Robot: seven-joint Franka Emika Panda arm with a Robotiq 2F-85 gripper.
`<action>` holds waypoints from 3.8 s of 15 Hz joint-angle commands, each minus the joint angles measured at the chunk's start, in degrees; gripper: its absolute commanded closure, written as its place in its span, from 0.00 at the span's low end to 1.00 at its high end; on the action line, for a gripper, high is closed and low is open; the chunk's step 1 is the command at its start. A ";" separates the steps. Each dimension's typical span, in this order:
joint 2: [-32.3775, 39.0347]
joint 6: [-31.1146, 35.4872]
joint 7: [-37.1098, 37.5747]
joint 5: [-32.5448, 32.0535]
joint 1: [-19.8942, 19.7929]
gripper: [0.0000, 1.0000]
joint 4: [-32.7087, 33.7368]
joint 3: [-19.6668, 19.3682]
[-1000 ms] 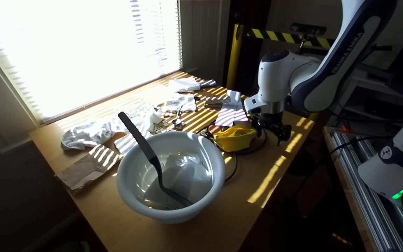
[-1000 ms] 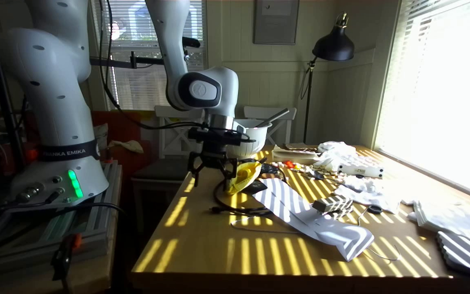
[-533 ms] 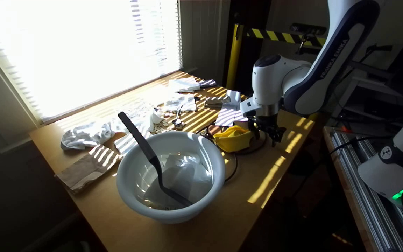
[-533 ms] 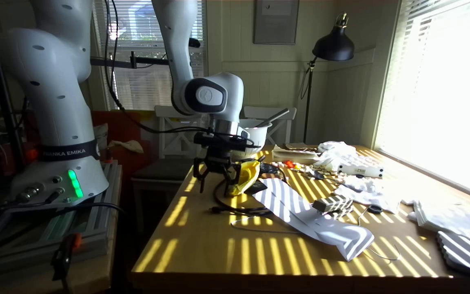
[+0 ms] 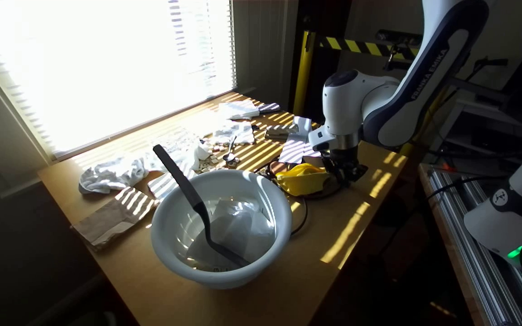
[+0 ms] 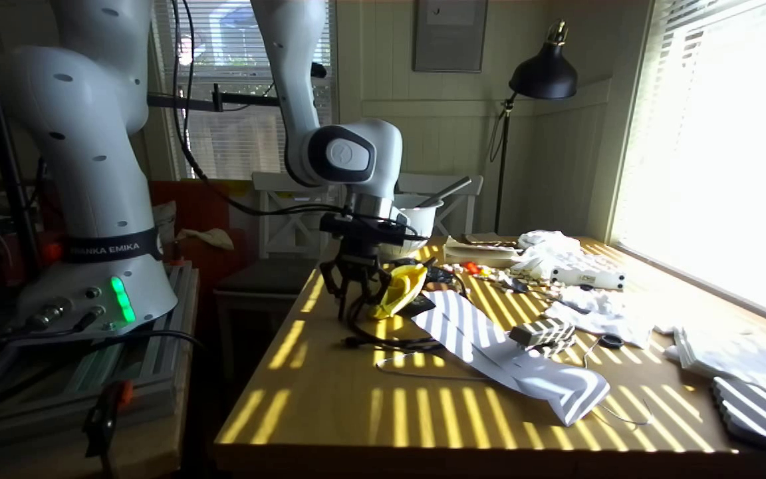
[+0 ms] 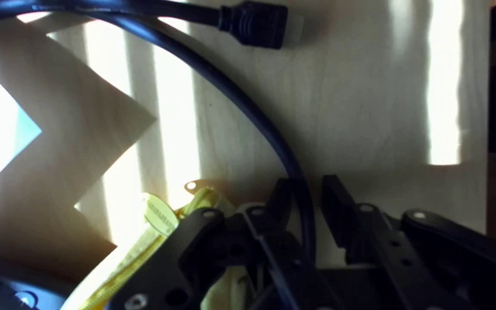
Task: Move the cable forward then put the white thing on it
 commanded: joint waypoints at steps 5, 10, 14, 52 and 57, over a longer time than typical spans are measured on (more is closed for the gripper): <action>-6.46 -2.06 5.76 -1.63 0.32 0.98 -4.73 -1.21; -17.77 -4.19 0.96 2.94 -1.26 0.98 -9.44 0.57; -25.57 -1.72 -2.69 5.85 -0.05 0.98 -11.09 -0.27; -14.19 15.69 54.14 -44.55 -9.04 0.98 40.59 4.55; -5.72 12.90 76.07 -60.33 -6.31 0.98 57.22 1.52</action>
